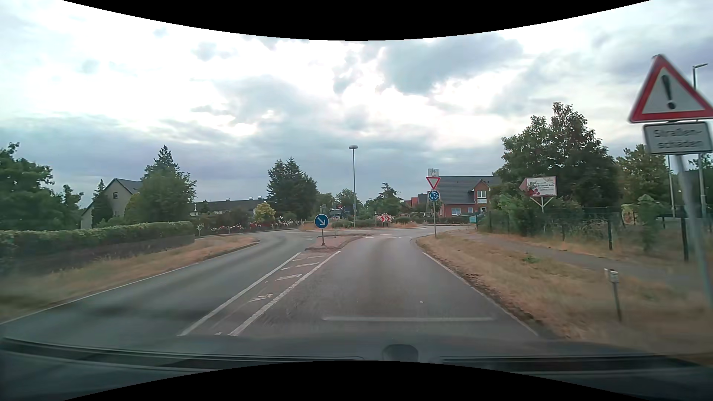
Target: Follow the waypoints while adhering to traffic rules and regulations
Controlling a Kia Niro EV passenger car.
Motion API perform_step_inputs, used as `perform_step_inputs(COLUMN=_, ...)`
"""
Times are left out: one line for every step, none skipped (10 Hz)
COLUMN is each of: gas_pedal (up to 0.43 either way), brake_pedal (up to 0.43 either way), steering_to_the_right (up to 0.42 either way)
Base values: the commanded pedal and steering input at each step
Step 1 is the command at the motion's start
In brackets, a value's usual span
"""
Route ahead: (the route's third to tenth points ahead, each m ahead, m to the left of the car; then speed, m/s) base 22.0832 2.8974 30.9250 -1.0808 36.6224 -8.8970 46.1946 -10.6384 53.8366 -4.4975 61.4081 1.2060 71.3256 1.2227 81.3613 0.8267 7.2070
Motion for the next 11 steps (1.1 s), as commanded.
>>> perform_step_inputs(gas_pedal=0.0, brake_pedal=0.104, steering_to_the_right=0.005)
perform_step_inputs(gas_pedal=0.0, brake_pedal=0.134, steering_to_the_right=0.005)
perform_step_inputs(gas_pedal=0.0, brake_pedal=0.146, steering_to_the_right=0.005)
perform_step_inputs(gas_pedal=0.0, brake_pedal=0.14, steering_to_the_right=0.005)
perform_step_inputs(gas_pedal=0.0, brake_pedal=0.0, steering_to_the_right=0.006)
perform_step_inputs(gas_pedal=0.0, brake_pedal=0.0, steering_to_the_right=0.007)
perform_step_inputs(gas_pedal=0.0, brake_pedal=0.0, steering_to_the_right=0.008)
perform_step_inputs(gas_pedal=0.0, brake_pedal=0.0, steering_to_the_right=0.01)
perform_step_inputs(gas_pedal=0.0, brake_pedal=0.0, steering_to_the_right=0.013)
perform_step_inputs(gas_pedal=0.169, brake_pedal=0.0, steering_to_the_right=0.014)
perform_step_inputs(gas_pedal=0.37, brake_pedal=0.0, steering_to_the_right=0.014)
